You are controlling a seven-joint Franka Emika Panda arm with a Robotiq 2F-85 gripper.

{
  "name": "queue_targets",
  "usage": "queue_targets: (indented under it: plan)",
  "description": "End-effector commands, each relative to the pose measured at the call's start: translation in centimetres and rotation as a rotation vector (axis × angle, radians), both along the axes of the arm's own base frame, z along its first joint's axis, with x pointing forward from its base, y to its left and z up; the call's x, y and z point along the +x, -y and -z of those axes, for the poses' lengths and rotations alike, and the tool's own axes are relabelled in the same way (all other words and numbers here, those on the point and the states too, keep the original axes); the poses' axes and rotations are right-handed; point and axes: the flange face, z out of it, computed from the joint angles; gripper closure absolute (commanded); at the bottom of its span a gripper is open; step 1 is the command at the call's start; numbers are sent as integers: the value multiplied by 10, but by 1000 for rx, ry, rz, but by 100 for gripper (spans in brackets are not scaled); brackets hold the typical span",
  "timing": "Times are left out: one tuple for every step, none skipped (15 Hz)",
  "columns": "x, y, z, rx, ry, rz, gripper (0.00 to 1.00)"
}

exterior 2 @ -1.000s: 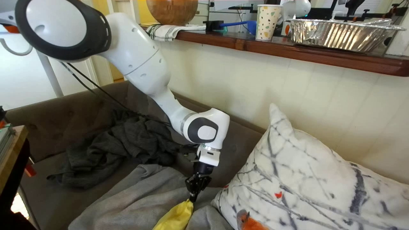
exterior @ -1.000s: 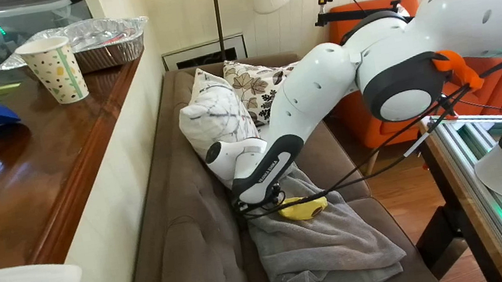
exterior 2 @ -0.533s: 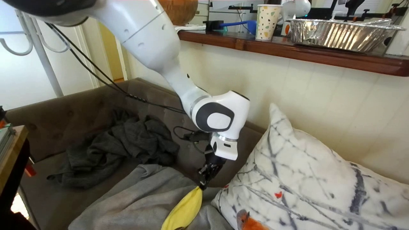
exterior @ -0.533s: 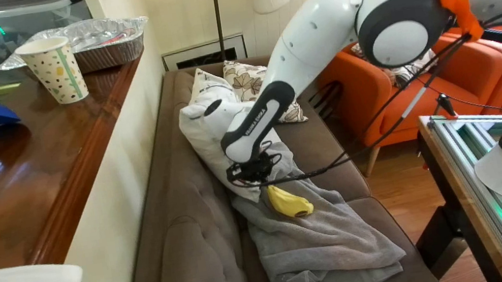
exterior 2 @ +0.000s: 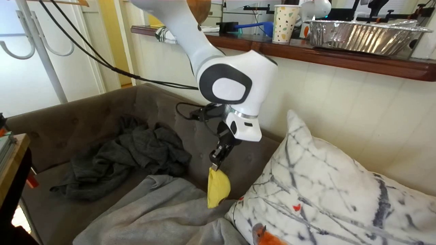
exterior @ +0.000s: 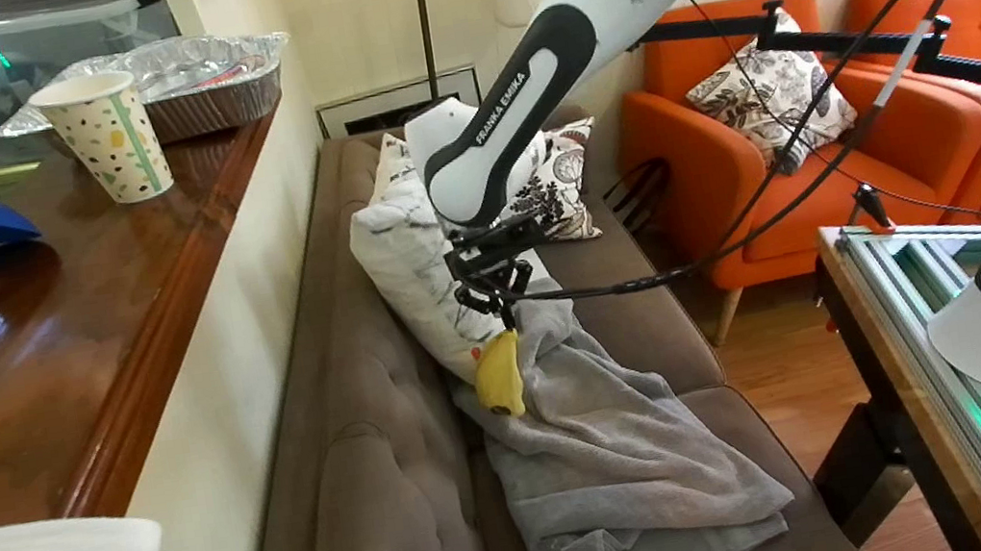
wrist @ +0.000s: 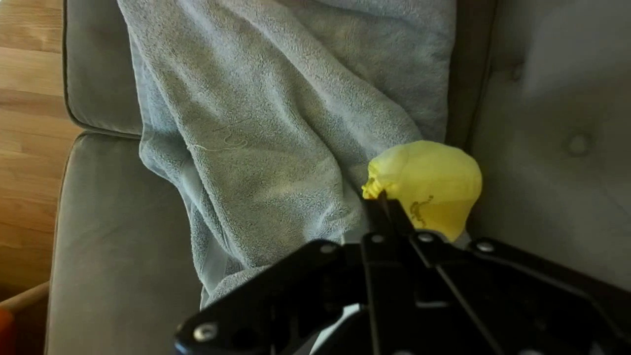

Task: Put the yellow bag in the tray

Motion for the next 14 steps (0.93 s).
queue_targets:
  plan:
    - [-41, -9, -56, 107, 39, -44, 99]
    - [-48, -9, -62, 110, 47, -49, 99]
    - [-19, -5, -38, 61, 25, -38, 96]
    - [-27, -6, -47, 73, 26, -46, 96]
    - [-33, -6, -52, 78, 25, -51, 96]
    - [-38, -7, -55, 81, 22, -53, 96]
    - [-41, -7, -55, 82, 19, -53, 99]
    - [-41, -9, -55, 73, 15, -57, 99]
    - [-36, -12, -72, 73, 48, -58, 99]
    - [-31, -12, -92, 85, 74, -42, 99]
    - [-27, -11, -122, 100, 118, -38, 99]
    - [-24, -8, -143, 113, 163, -35, 99]
    - [-19, -7, -162, 126, 204, -28, 99]
    - [-15, -5, -186, 126, 255, -16, 99]
